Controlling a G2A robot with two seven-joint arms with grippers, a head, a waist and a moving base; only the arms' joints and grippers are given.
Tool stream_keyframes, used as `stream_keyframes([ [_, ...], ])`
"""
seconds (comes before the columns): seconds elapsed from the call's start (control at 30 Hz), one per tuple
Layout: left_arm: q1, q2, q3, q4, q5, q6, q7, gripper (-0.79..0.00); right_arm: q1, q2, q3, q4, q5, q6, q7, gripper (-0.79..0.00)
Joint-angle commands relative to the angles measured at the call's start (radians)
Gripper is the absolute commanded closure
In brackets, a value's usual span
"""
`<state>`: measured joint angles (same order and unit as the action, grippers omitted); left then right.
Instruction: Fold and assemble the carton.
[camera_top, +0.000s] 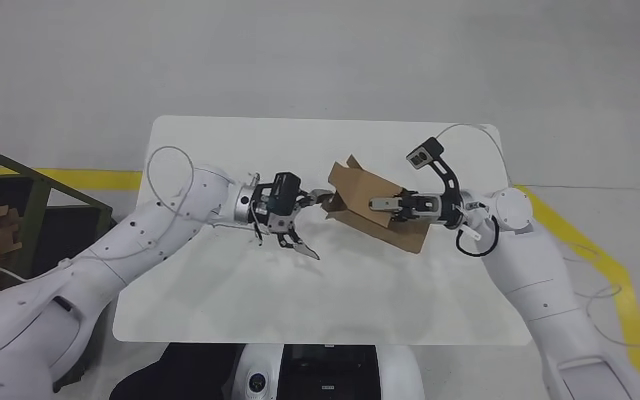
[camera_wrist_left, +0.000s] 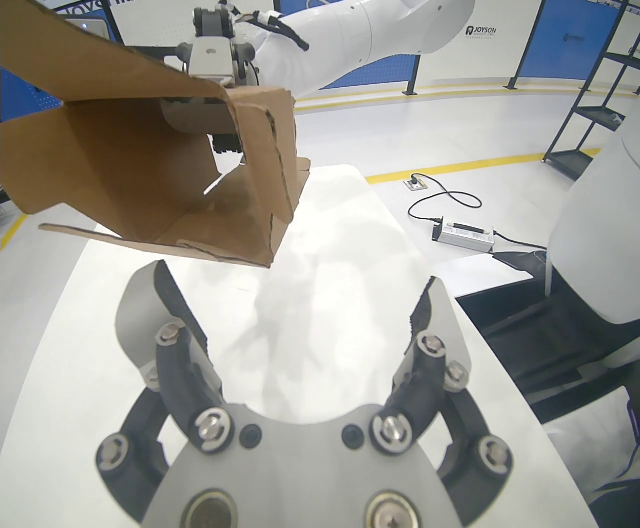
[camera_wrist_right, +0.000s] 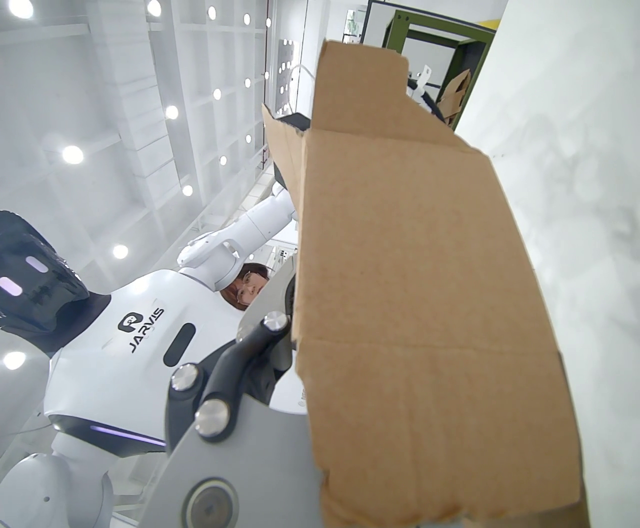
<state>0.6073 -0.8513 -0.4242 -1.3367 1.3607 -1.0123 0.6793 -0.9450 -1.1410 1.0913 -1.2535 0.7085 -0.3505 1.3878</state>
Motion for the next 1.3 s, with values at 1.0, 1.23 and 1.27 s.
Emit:
stream_keyframes([
  [1.0,-0.158,-0.01,0.213,0.029,-0.075,0.0,0.092,-0.785,0.018,-0.013,-0.049,-0.013,-0.045,0.019,0.011,0.0],
  [1.23,-0.188,-0.009,0.254,0.043,-0.1,0.0,0.128,-0.785,0.025,-0.018,-0.062,-0.003,-0.047,0.017,0.014,0.0],
  [1.27,-0.19,-0.01,0.254,0.045,-0.104,0.0,0.128,-0.785,0.026,-0.018,-0.063,-0.001,-0.047,0.017,0.014,0.0],
])
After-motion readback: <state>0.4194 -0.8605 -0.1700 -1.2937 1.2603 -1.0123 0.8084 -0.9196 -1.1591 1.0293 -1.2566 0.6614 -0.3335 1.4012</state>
